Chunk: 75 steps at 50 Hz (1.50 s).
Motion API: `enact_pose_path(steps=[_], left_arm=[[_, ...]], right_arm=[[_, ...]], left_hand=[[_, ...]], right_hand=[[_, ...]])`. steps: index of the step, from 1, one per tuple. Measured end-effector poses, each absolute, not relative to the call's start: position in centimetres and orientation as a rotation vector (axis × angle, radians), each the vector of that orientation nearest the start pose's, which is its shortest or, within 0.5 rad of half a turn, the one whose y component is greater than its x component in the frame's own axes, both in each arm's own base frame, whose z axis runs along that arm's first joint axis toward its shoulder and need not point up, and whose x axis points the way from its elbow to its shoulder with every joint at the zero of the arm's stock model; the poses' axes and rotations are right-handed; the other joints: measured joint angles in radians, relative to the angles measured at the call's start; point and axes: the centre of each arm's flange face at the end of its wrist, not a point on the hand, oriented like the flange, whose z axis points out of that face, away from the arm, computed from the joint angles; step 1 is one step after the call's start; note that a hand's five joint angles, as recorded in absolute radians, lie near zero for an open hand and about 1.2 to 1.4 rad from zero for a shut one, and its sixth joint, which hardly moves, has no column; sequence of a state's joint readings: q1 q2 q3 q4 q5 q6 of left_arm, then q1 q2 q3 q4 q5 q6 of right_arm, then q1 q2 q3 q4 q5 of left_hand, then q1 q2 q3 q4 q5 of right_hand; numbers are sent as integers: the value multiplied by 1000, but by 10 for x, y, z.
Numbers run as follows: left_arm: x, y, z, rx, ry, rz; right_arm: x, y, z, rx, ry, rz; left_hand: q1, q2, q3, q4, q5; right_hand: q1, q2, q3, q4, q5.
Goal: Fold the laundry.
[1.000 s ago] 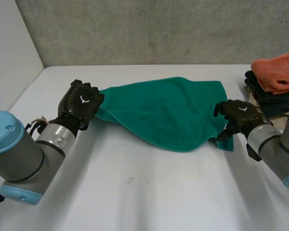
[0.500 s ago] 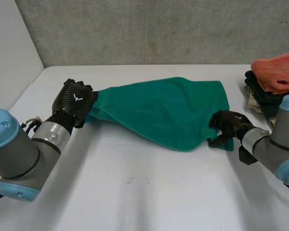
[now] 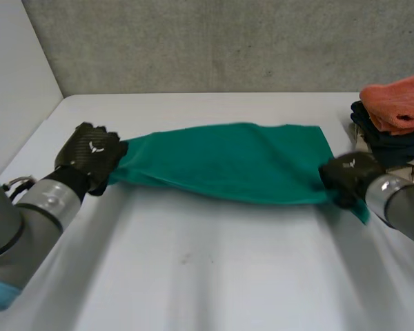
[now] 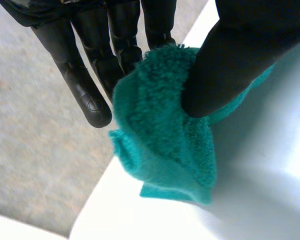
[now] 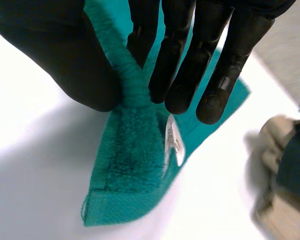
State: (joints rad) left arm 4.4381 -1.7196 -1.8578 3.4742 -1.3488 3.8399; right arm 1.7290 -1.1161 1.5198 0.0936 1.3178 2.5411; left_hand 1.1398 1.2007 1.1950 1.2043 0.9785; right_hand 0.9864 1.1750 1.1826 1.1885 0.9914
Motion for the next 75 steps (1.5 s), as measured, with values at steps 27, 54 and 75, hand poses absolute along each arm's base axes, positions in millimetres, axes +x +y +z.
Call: enact_pose_path(steps=[27,54,75], left_arm=[[-198,-237,169,1411,2143,-1533],[-189,-241,180,1017,2666,-1401],[-179,-232,197,926,2514,-1437]], right_arm=[[197,-252,169,-1641,2511,-1468],[201,-245,155,-1520,2465,-1467],[185,-228,197,-1621,2494,-1456]], left_hand=[[-404,-426,-416,-431,-379],[-674,-741,-733,-749,-695],[17,-6,-7,-9,2]], right_hand=[[0,0,0,0,10],[0,0,0,0,11],[0,0,0,0,11]])
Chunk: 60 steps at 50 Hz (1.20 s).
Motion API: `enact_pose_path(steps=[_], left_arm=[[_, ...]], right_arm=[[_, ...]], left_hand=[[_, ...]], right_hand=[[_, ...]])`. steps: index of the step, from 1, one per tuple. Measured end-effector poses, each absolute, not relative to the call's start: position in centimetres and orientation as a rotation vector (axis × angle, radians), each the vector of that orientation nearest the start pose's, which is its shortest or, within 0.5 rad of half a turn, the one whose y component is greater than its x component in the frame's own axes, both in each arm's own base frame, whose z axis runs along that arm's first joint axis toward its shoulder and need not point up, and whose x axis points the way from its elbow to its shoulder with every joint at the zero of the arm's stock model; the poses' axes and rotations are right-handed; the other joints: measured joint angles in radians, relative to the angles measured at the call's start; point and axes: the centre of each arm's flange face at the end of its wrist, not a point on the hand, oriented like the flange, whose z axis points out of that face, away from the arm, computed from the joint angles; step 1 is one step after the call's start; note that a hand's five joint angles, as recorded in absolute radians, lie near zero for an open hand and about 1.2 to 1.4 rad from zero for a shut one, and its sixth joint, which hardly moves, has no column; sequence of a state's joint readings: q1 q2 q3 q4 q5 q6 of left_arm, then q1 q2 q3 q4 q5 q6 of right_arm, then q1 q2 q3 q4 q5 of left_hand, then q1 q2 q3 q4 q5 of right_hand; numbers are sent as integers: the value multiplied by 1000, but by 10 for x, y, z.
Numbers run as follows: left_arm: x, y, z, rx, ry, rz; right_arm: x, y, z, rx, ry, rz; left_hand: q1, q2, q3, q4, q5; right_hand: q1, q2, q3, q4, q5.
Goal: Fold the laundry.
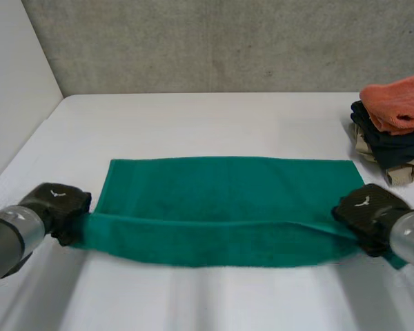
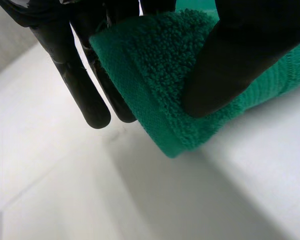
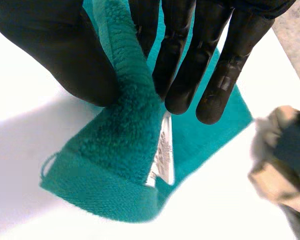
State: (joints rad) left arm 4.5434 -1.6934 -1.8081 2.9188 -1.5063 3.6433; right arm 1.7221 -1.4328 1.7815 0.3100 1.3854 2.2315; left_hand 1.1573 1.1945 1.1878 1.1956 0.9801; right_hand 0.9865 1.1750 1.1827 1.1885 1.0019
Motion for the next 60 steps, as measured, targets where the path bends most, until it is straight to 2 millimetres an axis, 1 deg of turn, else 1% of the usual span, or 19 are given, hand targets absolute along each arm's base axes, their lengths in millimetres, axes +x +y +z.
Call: enact_pose_path(steps=[3,4,6,10,14,17,22,23,26,28,32,35,38,41,46,49,53,57,60], left_arm=[[-179,-222,210,957,2470,-1470],[-178,-211,222,997,2422,-1488],[-178,-211,222,997,2422,-1488],[-174,-188,240,1124,2307,-1462],[-173,-186,236,1205,2260,-1408],[-175,-194,229,1232,2249,-1383],[-181,-230,208,1242,2223,-1384],[-184,-246,203,1233,2203,-1410],[-190,-267,199,1216,2162,-1465],[-201,-301,204,1180,2063,-1589],[-217,-338,227,1106,1885,-1785],[-231,-371,271,974,1635,-2019],[-238,-388,317,833,1405,-2207],[-240,-394,352,720,1238,-2335],[-239,-395,382,600,1103,-2471],[-238,-396,380,588,1114,-2491],[-236,-396,349,617,1235,-2474],[-233,-391,307,677,1392,-2404],[-231,-380,264,746,1547,-2309]], right_arm=[[177,-223,213,-1677,2504,-1445],[169,-218,229,-1740,2509,-1438],[169,-218,229,-1740,2509,-1438],[158,-211,255,-1847,2490,-1453],[158,-216,249,-1865,2459,-1419],[160,-223,238,-1865,2451,-1382],[162,-254,210,-1861,2465,-1360],[164,-266,202,-1864,2472,-1388],[169,-285,198,-1870,2471,-1474],[181,-312,203,-1862,2437,-1669],[201,-343,227,-1795,2328,-2012],[218,-370,267,-1647,2134,-2420],[228,-387,309,-1452,1897,-2772],[233,-394,342,-1280,1685,-2996],[238,-395,373,-1086,1444,-3165],[240,-395,374,-1058,1413,-3171],[244,-391,358,-1072,1450,-3106],[245,-387,328,-1138,1558,-2990],[245,-379,290,-1229,1688,-2833]], left_hand=[[0,0,0,0,0],[0,0,0,0,0],[0,0,0,0,0],[0,2,0,4,0],[0,2,0,4,0],[0,2,2,4,0],[0,3,4,4,0],[0,3,4,4,0],[0,3,4,4,0],[0,3,4,4,0],[0,3,4,4,0],[0,3,4,4,0],[0,3,4,4,0],[0,3,4,4,0],[0,3,4,4,0],[0,3,4,4,0],[0,4,5,4,0],[0,5,6,5,0],[0,5,7,5,0]], right_hand=[[0,0,0,0,0],[0,0,0,0,0],[0,0,0,0,0],[0,0,0,0,0],[0,0,0,0,0],[0,0,0,0,0],[0,0,0,0,0],[0,0,0,0,0],[0,0,0,0,0],[0,0,0,0,0],[0,0,0,0,0],[0,0,0,0,0],[0,0,0,0,0],[0,0,0,0,1],[0,0,0,0,1],[0,0,0,0,1],[0,0,0,0,2],[0,0,0,0,2],[3,0,0,0,2]])
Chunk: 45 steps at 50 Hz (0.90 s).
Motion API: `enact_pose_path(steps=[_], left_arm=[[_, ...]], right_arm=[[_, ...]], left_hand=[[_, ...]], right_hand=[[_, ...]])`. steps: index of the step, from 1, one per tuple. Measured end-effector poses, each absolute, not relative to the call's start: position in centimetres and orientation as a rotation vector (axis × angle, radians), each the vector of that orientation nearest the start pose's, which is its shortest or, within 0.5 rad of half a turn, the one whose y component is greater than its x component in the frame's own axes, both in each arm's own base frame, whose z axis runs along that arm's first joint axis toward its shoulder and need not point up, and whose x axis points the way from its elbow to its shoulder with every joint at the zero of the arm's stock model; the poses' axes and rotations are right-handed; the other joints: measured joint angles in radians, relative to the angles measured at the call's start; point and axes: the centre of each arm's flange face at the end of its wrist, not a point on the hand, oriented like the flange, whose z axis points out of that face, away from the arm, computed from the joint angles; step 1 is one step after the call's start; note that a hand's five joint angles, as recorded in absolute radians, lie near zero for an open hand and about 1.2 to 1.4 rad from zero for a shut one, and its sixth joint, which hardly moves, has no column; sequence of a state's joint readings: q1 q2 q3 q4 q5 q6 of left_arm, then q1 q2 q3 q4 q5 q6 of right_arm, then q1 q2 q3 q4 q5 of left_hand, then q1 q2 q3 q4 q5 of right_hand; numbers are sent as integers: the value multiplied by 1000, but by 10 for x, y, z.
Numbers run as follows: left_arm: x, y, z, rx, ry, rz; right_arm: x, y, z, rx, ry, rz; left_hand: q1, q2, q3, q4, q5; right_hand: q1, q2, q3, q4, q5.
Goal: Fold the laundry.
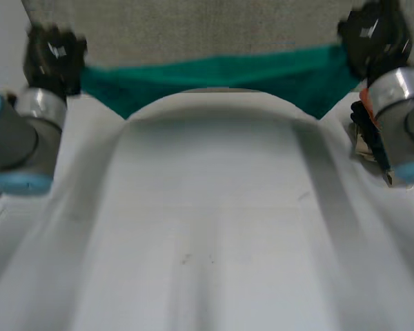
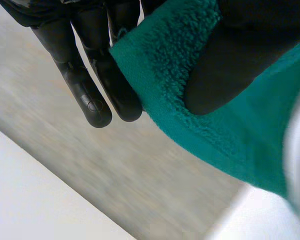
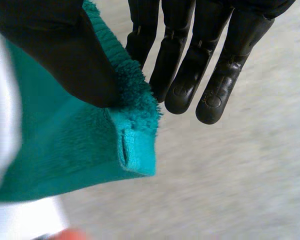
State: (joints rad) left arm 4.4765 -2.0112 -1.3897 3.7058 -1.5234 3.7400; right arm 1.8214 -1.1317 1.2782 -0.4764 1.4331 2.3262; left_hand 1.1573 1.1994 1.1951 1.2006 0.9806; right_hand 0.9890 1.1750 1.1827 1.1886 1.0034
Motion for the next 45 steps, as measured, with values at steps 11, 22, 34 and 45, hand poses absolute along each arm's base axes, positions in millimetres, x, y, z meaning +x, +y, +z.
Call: enact_pose_path(steps=[11,22,34,45], left_arm=[[-217,-314,171,948,1931,-1994],[-176,-223,180,1204,2182,-1445],[-188,-260,183,1262,2082,-1468],[-229,-337,171,1149,1912,-1733]], right_arm=[[229,-316,172,-1509,2199,-2034],[179,-244,187,-1659,2559,-1237],[179,-291,181,-1752,2514,-1509],[216,-356,158,-1742,2439,-1868]], left_hand=[[0,0,0,3,0],[0,0,0,3,0],[0,0,0,3,0],[0,1,0,3,0]], right_hand=[[0,0,0,0,0],[0,0,0,0,0],[0,0,0,0,0],[0,0,0,0,1]])
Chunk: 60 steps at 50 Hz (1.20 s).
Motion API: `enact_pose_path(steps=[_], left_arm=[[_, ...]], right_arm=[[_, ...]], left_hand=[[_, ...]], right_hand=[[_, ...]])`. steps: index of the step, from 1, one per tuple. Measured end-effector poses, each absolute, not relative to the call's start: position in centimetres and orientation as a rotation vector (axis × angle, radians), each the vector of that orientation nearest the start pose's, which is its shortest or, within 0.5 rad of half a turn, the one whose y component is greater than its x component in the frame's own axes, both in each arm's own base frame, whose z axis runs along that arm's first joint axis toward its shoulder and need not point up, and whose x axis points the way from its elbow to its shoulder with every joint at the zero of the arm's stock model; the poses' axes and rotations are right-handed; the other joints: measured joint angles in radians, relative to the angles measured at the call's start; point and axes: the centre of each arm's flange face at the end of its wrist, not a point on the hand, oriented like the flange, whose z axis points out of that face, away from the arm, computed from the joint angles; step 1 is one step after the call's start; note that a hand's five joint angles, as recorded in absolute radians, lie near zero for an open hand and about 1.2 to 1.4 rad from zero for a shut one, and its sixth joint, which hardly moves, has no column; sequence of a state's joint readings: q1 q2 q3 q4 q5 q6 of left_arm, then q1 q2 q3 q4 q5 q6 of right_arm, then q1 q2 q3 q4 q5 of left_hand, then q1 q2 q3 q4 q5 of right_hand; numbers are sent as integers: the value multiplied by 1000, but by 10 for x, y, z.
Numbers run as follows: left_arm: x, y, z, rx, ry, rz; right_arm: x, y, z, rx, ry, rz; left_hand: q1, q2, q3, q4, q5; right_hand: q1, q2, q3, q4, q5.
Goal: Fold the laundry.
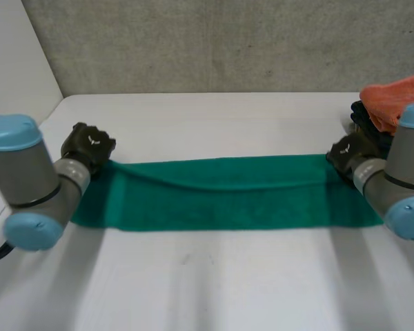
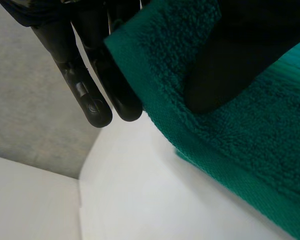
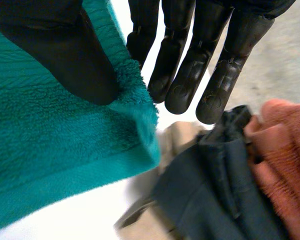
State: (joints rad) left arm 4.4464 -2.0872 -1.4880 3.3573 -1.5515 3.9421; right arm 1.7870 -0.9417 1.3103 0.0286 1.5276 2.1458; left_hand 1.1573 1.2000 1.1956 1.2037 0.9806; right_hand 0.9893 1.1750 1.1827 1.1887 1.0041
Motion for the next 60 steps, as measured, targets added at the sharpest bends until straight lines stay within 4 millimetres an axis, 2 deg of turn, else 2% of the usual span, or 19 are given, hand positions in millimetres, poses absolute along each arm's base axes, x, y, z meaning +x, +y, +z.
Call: enact_pose_path(steps=[1,5,13,14,15,17,19,20,24,27,28,31,33,34,41,45,54,55,60], left_arm=[[-235,-356,165,1097,1890,-1758],[-243,-379,155,1044,1869,-1770],[-256,-403,138,1011,1830,-1803],[-259,-404,137,1010,1817,-1821],[-264,-403,138,1010,1798,-1846],[-272,-400,140,1012,1772,-1885],[-276,-397,143,1013,1754,-1911],[-281,-392,148,1015,1736,-1940],[-287,-379,158,1019,1710,-1982],[-286,-366,167,1024,1708,-1993],[-286,-366,167,1024,1708,-1993],[-280,-349,172,1035,1729,-1978],[-280,-349,172,1035,1729,-1978],[-274,-335,174,1043,1755,-1963],[-267,-310,176,1026,1843,-1977],[-265,-301,178,1001,1892,-2000],[-264,-297,176,982,1927,-2011],[-264,-298,175,982,1930,-2007],[-264,-298,173,985,1932,-2001]], right_arm=[[222,-375,154,-1722,2408,-1982],[229,-399,149,-1695,2347,-2130],[242,-434,136,-1641,2247,-2330],[244,-436,135,-1633,2241,-2342],[248,-437,135,-1612,2230,-2357],[252,-435,136,-1585,2223,-2360],[255,-431,142,-1532,2216,-2359],[256,-426,148,-1478,2214,-2350],[257,-413,164,-1370,2205,-2329],[253,-387,189,-1213,2172,-2265],[253,-387,189,-1213,2172,-2265],[241,-360,196,-1125,2170,-2154],[241,-360,196,-1125,2170,-2154],[227,-346,191,-1086,2208,-2065],[197,-333,177,-1040,2329,-1948],[185,-333,172,-1026,2372,-1923],[174,-341,153,-1026,2423,-1880],[172,-347,141,-1040,2443,-1859],[169,-353,127,-1083,2453,-1866]], left_hand=[[0,0,0,0,0],[0,0,0,0,0],[-83,-88,-89,-71,-68],[-509,-464,-437,-446,-438],[-791,-693,-684,-699,-690],[-957,-932,-912,-933,-886],[-966,-979,-970,-986,-929],[-966,-995,-984,-1001,-932],[-966,-996,-984,-1001,-932],[-966,-996,-984,-1001,-932],[-966,-996,-984,-1001,-932],[-966,-996,-984,-1001,-932],[-966,-996,-984,-1001,-932],[-966,-996,-984,-1001,-932],[-966,-996,-984,-1001,-932],[-966,-996,-984,-1001,-932],[-966,-996,-984,-1001,-932],[-966,-996,-984,-1001,-932],[-966,-996,-984,-1001,-932]], right_hand=[[0,0,0,0,0],[0,0,0,0,0],[-107,-132,-138,-144,-107],[-302,-326,-331,-336,-288],[-500,-550,-531,-536,-484],[-740,-862,-852,-856,-815],[-740,-862,-852,-856,-815],[-787,-956,-966,-953,-934],[-787,-956,-968,-953,-936],[-787,-956,-968,-953,-936],[-787,-956,-968,-953,-936],[-787,-956,-968,-953,-936],[-787,-956,-968,-953,-936],[-787,-956,-968,-953,-936],[-751,-888,-894,-913,-886],[-647,-784,-780,-789,-788],[-645,-783,-777,-785,-777],[-645,-783,-769,-774,-771],[-641,-783,-769,-772,-768]])
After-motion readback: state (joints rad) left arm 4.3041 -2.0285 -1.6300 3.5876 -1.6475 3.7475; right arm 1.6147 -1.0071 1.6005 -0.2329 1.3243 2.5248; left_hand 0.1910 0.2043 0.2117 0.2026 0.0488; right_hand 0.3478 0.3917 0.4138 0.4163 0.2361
